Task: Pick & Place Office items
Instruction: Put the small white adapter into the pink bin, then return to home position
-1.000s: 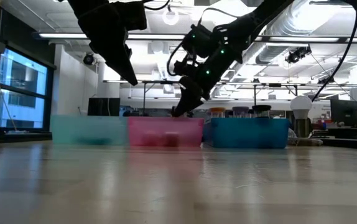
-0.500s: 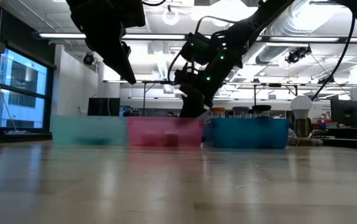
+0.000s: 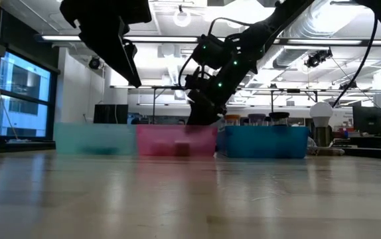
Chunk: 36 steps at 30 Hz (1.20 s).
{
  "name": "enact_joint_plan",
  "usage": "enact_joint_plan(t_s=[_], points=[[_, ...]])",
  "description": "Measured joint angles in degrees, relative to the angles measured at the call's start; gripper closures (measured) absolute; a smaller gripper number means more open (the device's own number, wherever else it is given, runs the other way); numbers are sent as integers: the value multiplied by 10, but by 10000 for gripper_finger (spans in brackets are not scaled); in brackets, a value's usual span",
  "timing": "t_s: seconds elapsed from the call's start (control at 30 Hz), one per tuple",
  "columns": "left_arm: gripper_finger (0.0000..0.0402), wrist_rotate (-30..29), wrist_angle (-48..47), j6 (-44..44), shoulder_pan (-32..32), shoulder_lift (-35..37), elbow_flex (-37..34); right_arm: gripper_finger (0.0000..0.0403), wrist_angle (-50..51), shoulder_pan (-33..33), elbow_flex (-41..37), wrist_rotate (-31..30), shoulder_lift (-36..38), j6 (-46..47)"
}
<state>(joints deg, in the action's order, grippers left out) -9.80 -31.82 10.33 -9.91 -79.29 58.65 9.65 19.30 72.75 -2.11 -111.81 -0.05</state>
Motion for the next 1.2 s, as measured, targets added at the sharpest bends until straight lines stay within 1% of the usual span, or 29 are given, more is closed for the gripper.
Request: enact_joint_plan(t_s=[0.13,0.3,0.43,0.53,0.63,0.73,0.9,1.03,1.1,1.2], points=[[126,0,-2,0,-6,0,0,134,-13,-10,0,-13,12,-2],[126,0,-7,-3,-9,2,0,141,-4,-36,0,-40,64,-26],[126,-1,-13,-11,-18,6,0,156,20,-66,1,-36,120,-32],[126,0,-23,-11,-22,7,0,174,51,-92,0,-36,158,-32],[126,-2,-33,1,-21,7,-1,199,80,-117,0,-37,189,-31],[126,-3,-47,14,-19,17,0,236,112,-140,0,-38,216,-29],[126,-3,-51,18,-28,41,0,318,155,-174,0,-43,229,-28],[127,5,-54,20,-36,51,0,384,174,-196,0,-72,230,-24],[134,14,-58,21,-38,54,0,393,174,-203,0,-82,230,-13],[156,27,-56,28,-38,54,0,396,175,-212,0,-85,230,0]])
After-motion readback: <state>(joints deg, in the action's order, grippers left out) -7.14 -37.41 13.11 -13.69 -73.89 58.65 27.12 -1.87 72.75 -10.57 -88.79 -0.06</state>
